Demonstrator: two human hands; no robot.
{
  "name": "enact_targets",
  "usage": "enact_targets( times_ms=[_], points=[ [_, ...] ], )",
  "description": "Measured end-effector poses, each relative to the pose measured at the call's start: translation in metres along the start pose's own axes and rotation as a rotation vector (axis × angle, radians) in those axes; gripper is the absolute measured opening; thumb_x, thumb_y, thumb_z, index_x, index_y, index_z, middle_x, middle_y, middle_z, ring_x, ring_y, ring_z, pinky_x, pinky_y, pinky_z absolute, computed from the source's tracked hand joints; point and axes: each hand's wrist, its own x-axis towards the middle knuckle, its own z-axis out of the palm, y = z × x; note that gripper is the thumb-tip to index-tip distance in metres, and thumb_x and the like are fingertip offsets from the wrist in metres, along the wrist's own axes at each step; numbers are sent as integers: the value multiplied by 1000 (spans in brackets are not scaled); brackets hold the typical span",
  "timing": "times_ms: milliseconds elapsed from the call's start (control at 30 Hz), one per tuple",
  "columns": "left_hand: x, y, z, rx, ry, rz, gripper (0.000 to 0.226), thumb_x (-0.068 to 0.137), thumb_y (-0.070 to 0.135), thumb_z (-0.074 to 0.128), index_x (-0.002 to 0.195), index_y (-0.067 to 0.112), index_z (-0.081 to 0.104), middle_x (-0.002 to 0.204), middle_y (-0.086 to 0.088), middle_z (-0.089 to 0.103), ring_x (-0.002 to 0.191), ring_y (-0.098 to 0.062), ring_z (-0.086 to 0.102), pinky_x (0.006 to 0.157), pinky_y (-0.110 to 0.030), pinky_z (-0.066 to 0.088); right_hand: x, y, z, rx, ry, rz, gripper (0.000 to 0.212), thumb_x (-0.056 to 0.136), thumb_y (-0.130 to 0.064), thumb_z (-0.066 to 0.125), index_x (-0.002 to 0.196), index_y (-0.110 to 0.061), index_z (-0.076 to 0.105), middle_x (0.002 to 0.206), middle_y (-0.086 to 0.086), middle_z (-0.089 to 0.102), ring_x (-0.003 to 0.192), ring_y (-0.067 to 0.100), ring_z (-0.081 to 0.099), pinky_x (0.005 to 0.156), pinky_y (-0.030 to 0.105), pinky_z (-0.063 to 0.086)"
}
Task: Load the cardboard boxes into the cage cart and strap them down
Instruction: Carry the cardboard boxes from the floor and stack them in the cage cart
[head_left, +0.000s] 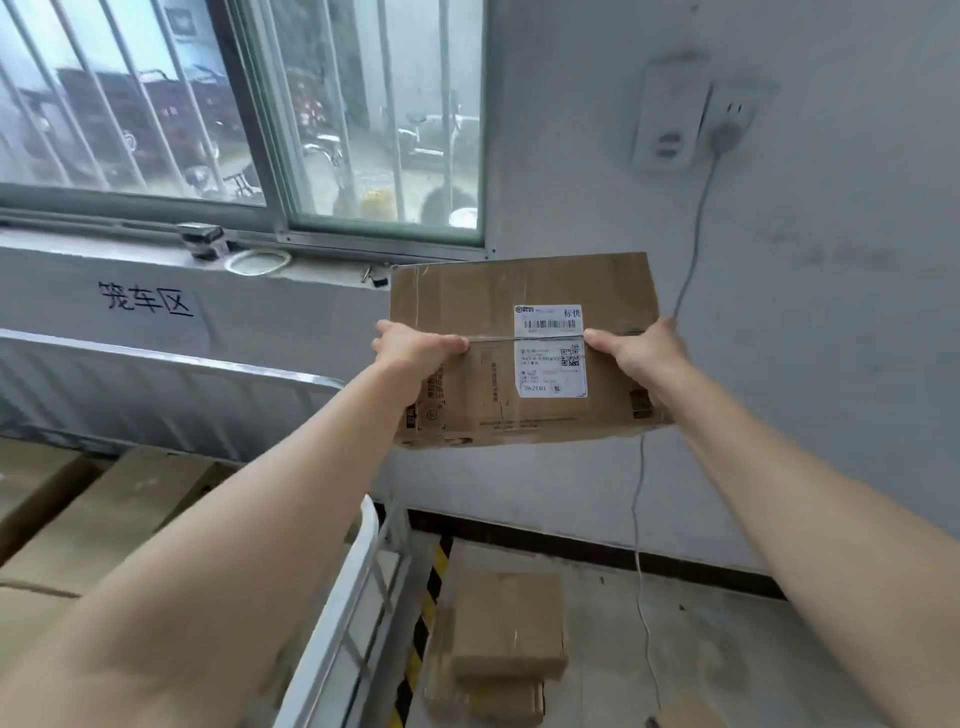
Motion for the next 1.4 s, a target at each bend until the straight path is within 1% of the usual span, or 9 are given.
enact_targets(
  times_ms=[233, 467, 600, 733, 833, 933, 1067, 1167, 1400],
  points=[
    [-4, -14, -137, -100, 191, -7, 101, 57, 46, 85, 131, 14, 25, 126, -14, 50, 105, -31, 58, 90, -49, 51, -39, -94, 84, 34, -170, -167, 81, 69, -47, 81, 128, -14, 35, 124, 4, 56, 107, 27, 59, 92, 47, 51],
    [-11, -80, -252, -245, 396, -65, 103, 71, 38, 82, 145, 5, 19, 127, -9, 50, 110, -27, 54, 95, -46, 47, -87, -147, 209, 3, -377, -311, 82, 60, -52, 84, 121, -14, 44, 116, 4, 62, 103, 24, 62, 92, 44, 52],
    [-4, -122, -291, -328, 485, -135, 109, 72, 36, 81, 149, 5, 11, 127, -4, 48, 114, -26, 51, 89, -41, 45, -102, -161, 276, -58, -497, -329, 82, 60, -51, 85, 121, -12, 45, 114, 5, 62, 103, 25, 61, 92, 43, 51],
    [28, -169, -313, -385, 539, -232, 112, 56, 44, 86, 145, 4, 29, 134, -5, 51, 114, -26, 53, 86, -37, 45, -90, -170, 347, -138, -625, -348, 86, 42, -62, 83, 114, -22, 55, 103, -3, 68, 89, 19, 66, 85, 40, 55],
    [68, -210, -322, -401, 586, -316, 126, 35, 57, 86, 140, 5, 39, 132, -5, 53, 113, -25, 54, 90, -38, 44, -81, -172, 398, -198, -692, -367, 75, 64, -50, 83, 118, -16, 45, 105, -1, 60, 95, 21, 60, 89, 42, 52],
    [113, -256, -322, -426, 674, -424, 146, 13, 69, 85, 137, 5, 40, 130, -6, 55, 112, -26, 56, 92, -40, 47, -62, -166, 456, -291, -765, -376, 77, 68, -47, 82, 121, -13, 39, 109, 4, 57, 100, 24, 59, 91, 45, 51],
    [150, -285, -310, -502, 678, -552, 104, 63, 39, 86, 140, 4, 27, 135, -9, 45, 120, -26, 48, 80, -33, 41, -31, -144, 534, -398, -873, -343, 79, 72, -43, 80, 127, -10, 35, 108, 1, 52, 101, 23, 56, 87, 38, 49],
    [185, -324, -299, -551, 666, -658, 92, 72, 31, 82, 140, 3, 28, 132, -10, 47, 109, -22, 49, 66, -30, 40, -17, -127, 584, -484, -977, -345, 75, 66, -46, 82, 119, -10, 41, 102, -7, 56, 94, 17, 56, 84, 33, 49],
    [236, -403, -277, -546, 674, -855, 100, 70, 35, 83, 144, 1, 26, 137, -11, 47, 125, -27, 47, 92, -34, 39, 11, -69, 682, -679, -1062, -296, 82, 77, -38, 77, 136, -4, 30, 132, 10, 52, 119, 29, 53, 94, 37, 45]
  ],
)
